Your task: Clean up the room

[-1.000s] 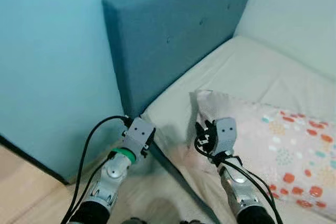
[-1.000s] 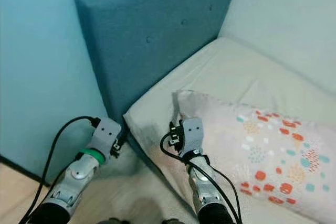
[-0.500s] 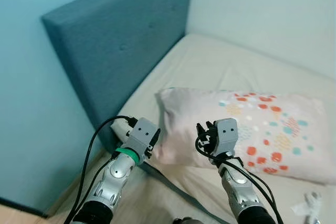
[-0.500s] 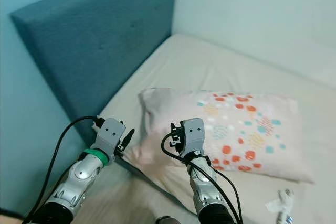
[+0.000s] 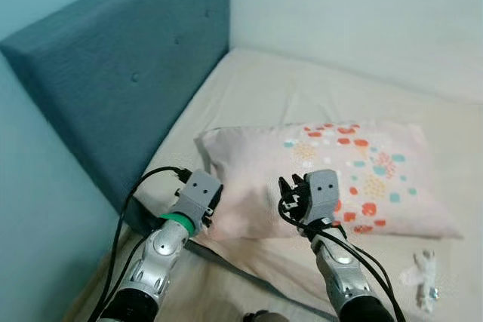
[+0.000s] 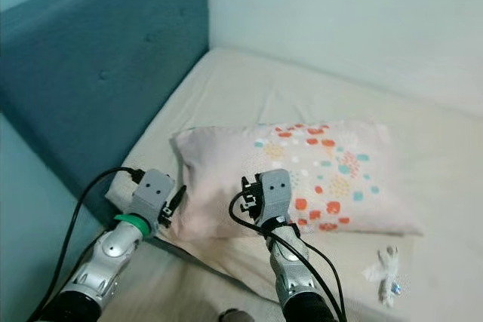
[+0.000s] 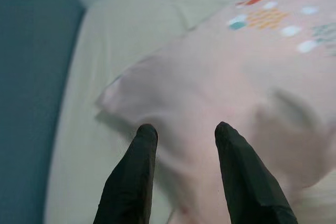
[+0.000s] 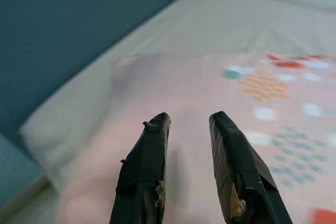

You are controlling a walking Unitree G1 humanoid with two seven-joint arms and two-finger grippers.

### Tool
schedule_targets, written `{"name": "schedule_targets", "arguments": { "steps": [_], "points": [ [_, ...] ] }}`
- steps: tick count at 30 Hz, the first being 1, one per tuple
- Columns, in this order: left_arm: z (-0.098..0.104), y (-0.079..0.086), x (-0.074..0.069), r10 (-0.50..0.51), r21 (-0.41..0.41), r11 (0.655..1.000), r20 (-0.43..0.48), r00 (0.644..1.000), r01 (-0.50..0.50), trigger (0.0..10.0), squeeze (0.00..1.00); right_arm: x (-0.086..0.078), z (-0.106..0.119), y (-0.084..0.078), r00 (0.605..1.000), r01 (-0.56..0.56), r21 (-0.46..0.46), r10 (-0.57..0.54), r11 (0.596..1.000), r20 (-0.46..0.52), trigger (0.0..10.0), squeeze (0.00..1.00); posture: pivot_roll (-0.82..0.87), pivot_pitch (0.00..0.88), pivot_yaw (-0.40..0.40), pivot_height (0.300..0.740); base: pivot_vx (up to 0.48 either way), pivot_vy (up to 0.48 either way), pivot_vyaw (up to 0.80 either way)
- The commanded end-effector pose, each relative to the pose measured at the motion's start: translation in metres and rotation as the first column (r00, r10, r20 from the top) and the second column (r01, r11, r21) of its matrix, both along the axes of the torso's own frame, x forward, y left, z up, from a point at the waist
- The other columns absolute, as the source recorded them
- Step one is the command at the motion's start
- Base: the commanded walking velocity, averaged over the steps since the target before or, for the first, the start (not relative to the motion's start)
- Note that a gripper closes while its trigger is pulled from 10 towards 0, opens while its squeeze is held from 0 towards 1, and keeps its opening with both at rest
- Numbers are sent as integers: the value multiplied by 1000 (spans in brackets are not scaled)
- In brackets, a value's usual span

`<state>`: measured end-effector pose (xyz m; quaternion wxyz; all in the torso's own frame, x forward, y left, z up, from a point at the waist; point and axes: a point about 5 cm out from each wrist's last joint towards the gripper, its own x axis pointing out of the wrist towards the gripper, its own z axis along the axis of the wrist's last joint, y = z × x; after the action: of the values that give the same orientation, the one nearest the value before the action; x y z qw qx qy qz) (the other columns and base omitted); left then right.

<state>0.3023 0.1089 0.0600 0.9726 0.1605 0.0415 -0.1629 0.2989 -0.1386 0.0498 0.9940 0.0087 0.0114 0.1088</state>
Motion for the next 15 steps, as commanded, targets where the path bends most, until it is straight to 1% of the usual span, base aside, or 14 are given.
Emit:
{"name": "schedule_targets", "arguments": {
  "steps": [1,15],
  "points": [
    [-4,-1,-2,-3,5,1000,-19,1000,3,10000,0,-3,-6,-2,1000,10,4,-10,1000,-27,10000,0,14,34,31,740,0,0,-738],
    [-4,-2,-2,2,9,1000,-21,1000,-1,10000,0,-4,-6,-2,1000,8,0,-8,1000,-28,10000,0,12,35,32,740,0,0,-738]
  ]
}}
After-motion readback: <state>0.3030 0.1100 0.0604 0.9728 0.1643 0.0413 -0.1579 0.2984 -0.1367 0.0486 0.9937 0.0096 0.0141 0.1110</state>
